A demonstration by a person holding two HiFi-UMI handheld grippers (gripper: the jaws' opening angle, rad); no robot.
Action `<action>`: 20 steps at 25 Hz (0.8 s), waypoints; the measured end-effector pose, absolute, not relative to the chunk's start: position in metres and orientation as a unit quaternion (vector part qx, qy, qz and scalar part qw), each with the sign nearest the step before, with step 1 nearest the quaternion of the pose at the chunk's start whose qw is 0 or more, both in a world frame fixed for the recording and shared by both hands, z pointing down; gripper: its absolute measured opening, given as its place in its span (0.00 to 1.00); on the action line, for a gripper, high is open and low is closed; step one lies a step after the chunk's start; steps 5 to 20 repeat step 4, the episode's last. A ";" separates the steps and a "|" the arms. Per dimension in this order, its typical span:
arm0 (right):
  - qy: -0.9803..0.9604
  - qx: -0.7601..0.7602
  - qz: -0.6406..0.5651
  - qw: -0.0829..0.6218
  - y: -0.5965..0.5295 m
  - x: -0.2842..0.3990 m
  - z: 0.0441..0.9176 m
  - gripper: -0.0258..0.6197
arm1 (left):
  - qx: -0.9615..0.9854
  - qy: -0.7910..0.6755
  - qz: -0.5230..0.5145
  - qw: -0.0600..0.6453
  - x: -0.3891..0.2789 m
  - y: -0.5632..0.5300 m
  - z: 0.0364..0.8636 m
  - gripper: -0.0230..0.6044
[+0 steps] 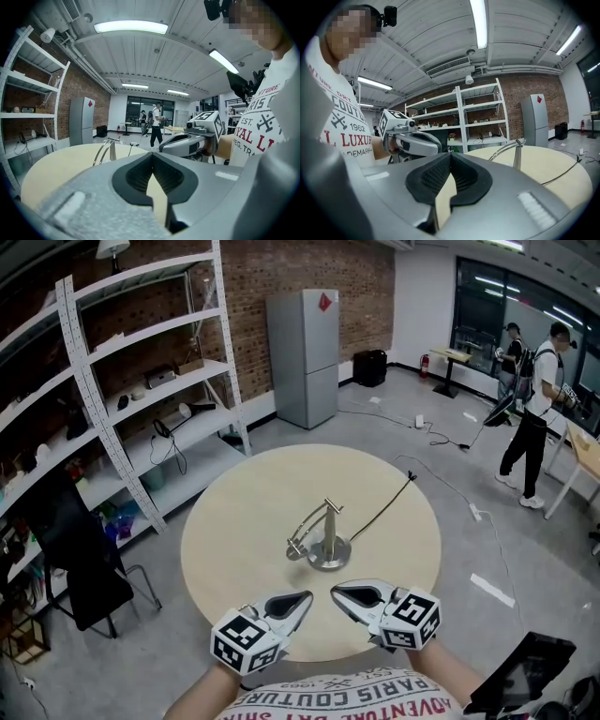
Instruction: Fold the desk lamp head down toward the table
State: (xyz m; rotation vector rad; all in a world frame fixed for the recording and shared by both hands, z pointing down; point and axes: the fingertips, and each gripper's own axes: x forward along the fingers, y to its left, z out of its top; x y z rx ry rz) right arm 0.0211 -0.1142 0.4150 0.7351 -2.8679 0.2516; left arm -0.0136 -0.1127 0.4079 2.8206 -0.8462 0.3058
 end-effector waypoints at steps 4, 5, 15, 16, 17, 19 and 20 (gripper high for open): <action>-0.961 0.249 0.079 0.089 -0.115 0.020 0.417 0.04 | 0.949 -0.284 0.107 0.085 -0.015 -0.117 0.410 0.04; -0.961 0.249 0.079 0.089 -0.115 0.020 0.417 0.04 | 0.949 -0.284 0.107 0.085 -0.015 -0.117 0.410 0.04; -0.961 0.249 0.079 0.089 -0.115 0.020 0.417 0.04 | 0.949 -0.284 0.107 0.085 -0.015 -0.117 0.410 0.04; -0.961 0.249 0.079 0.089 -0.115 0.020 0.417 0.04 | 0.949 -0.284 0.107 0.085 -0.015 -0.117 0.410 0.04; -0.961 0.249 0.079 0.089 -0.115 0.020 0.417 0.04 | 0.949 -0.284 0.107 0.085 -0.015 -0.117 0.410 0.04; -0.961 0.249 0.079 0.089 -0.115 0.020 0.417 0.04 | 0.949 -0.284 0.107 0.085 -0.015 -0.117 0.410 0.04; -0.961 0.249 0.079 0.089 -0.115 0.020 0.417 0.04 | 0.949 -0.284 0.107 0.085 -0.015 -0.117 0.410 0.04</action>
